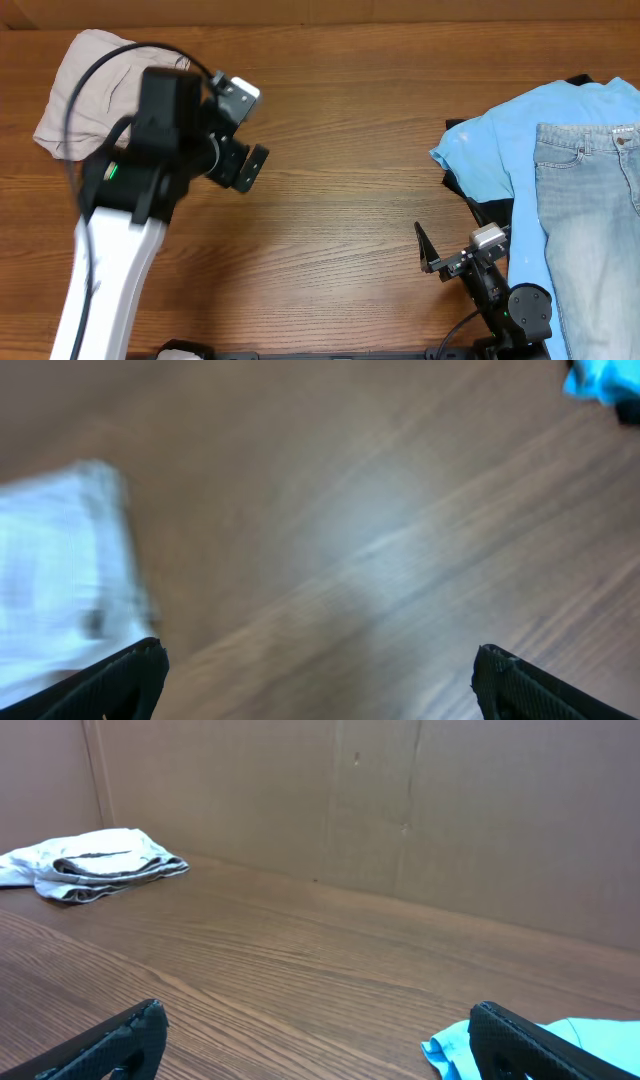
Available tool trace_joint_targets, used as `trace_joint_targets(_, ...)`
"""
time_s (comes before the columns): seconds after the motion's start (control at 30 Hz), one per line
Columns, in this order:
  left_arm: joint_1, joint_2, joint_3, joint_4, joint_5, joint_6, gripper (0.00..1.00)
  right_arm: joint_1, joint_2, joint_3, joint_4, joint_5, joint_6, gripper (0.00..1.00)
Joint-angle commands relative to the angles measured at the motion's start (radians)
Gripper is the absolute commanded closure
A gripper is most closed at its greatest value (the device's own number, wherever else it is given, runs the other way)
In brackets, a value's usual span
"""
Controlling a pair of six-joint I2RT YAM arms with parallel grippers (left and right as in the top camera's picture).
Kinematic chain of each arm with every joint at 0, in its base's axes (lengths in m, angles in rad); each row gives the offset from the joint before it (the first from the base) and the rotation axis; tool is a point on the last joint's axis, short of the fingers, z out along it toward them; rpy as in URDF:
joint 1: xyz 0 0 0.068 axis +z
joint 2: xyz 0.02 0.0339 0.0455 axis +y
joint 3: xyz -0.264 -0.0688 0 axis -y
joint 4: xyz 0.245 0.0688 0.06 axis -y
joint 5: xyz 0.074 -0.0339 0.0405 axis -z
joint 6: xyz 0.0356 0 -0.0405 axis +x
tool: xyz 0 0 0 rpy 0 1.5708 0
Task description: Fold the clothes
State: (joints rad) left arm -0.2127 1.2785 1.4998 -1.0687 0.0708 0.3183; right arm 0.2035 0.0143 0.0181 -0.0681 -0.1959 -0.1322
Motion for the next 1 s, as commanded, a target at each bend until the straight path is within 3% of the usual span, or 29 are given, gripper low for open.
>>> trace_joint_targets(0.0,0.002,-0.116,-0.027,0.019,-0.133,0.019,0.0,0.0,-0.011,-0.01,0.006,-0.003,-0.003,0.0)
trace_joint_targets(0.17,0.058,-0.332,-0.188,0.207,-0.13,0.014,0.0,0.0,-0.011,-0.01,0.006,-0.003,-0.003,0.0)
trace_joint_targets(0.37,0.086,-0.625,-0.526,0.469,-0.132,0.01,0.0,0.0,-0.011,-0.01,0.006,-0.003,-0.003,0.0)
trace_joint_targets(0.5,0.095,-0.804,-0.753,0.634,-0.133,-0.059,0.0,0.0,-0.011,-0.01,0.006,-0.003,-0.003,0.0)
trace_joint_targets(0.97,0.097,-1.234,-1.312,0.972,-0.132,-0.19,0.0,0.0,-0.011,-0.01,0.006,-0.003,-0.003,0.0)
